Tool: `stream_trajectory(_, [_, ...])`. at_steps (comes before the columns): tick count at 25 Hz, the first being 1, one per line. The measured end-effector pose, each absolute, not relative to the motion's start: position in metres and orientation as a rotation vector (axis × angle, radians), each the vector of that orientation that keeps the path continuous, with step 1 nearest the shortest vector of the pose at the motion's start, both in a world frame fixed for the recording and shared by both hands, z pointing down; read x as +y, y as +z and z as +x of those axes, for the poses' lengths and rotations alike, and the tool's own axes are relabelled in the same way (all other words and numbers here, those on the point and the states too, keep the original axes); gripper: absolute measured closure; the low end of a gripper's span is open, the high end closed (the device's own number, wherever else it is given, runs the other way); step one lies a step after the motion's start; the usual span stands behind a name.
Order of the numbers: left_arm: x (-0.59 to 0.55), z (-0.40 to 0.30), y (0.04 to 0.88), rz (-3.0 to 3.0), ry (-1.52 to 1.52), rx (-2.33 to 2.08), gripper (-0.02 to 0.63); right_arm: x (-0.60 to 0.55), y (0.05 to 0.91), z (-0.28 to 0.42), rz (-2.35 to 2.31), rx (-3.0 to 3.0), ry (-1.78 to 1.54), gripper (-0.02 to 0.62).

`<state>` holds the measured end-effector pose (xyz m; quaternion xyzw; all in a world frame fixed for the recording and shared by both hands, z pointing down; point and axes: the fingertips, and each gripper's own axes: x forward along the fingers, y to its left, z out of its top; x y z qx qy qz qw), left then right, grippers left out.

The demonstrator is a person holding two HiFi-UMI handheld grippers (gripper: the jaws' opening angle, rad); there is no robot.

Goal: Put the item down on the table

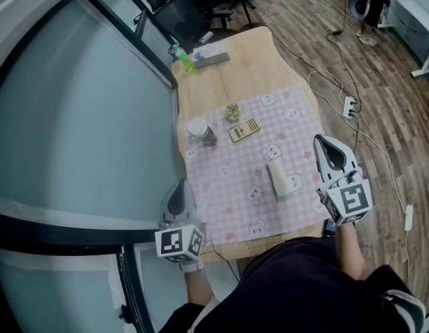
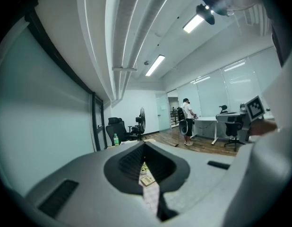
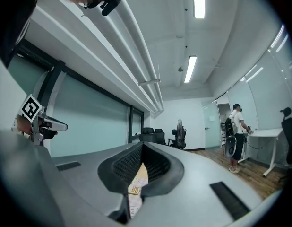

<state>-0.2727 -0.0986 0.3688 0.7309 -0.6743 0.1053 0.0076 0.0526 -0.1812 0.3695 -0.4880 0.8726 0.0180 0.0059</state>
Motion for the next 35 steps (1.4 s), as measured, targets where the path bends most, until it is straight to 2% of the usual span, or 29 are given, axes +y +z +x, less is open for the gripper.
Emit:
stream_trajectory(23, [-0.097, -0.266, 0.376, 2.285, 0.363, -2.047, 0.606, -0.179, 0.357, 0.054, -1.504, 2.711, 0.05, 0.581])
stream_trajectory(35, [-0.098, -0.265, 0.377, 2.291, 0.378, -2.036, 0.606, -0.184, 0.353, 0.077, -1.555, 2.693, 0.049, 0.581])
